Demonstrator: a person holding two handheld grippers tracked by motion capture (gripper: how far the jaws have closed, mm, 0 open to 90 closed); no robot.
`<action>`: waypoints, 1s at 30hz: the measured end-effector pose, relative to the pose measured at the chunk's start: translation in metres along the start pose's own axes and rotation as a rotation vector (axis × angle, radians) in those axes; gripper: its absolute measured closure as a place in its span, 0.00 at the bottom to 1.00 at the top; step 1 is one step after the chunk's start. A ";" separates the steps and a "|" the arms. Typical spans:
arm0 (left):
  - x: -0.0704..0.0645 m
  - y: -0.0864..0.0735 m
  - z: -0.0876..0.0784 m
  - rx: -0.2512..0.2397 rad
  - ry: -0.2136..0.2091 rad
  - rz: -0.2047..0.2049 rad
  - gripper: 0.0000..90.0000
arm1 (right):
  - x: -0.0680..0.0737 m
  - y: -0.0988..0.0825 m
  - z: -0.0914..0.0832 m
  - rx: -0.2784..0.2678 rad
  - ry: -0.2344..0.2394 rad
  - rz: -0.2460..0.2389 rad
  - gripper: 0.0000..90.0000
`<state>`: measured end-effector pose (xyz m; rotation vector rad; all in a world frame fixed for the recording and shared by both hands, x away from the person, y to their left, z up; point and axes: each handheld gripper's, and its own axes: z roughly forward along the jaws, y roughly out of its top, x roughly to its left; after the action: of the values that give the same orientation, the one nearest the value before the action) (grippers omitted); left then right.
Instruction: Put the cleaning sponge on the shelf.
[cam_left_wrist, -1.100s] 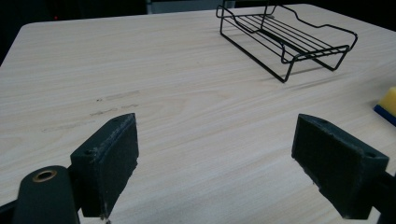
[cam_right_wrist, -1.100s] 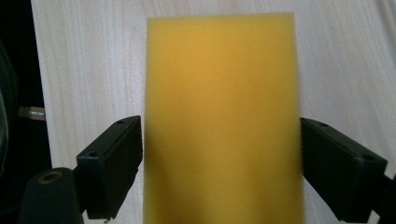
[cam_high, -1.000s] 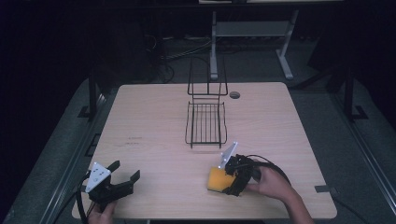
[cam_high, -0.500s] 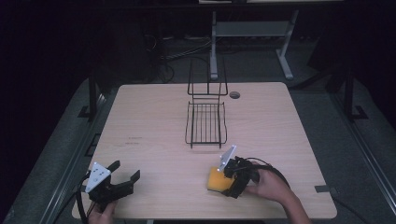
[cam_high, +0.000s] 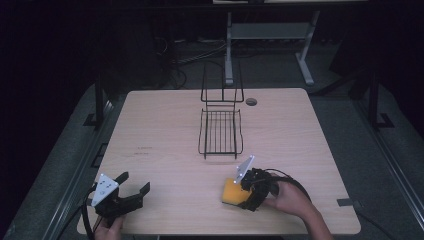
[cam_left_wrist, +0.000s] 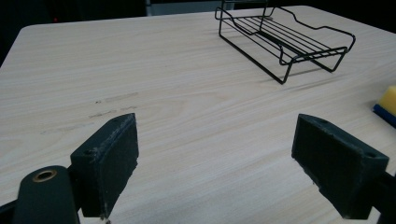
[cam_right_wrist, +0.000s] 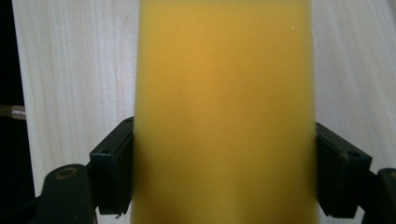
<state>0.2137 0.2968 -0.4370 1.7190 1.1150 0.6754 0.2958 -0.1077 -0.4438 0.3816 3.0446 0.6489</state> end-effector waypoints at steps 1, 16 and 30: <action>0.000 0.000 0.000 0.001 0.000 0.002 0.16 | 0.000 0.000 -0.001 -0.006 0.000 0.000 0.24; 0.000 0.000 0.000 0.004 0.000 0.005 0.16 | -0.010 0.016 -0.015 -0.050 0.029 -0.015 0.24; 0.000 0.000 0.001 0.003 -0.002 0.002 0.16 | -0.021 0.026 -0.026 -0.078 0.035 -0.016 0.24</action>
<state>0.2143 0.2965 -0.4372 1.7234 1.1131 0.6737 0.3211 -0.1008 -0.4103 0.3469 3.0407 0.7784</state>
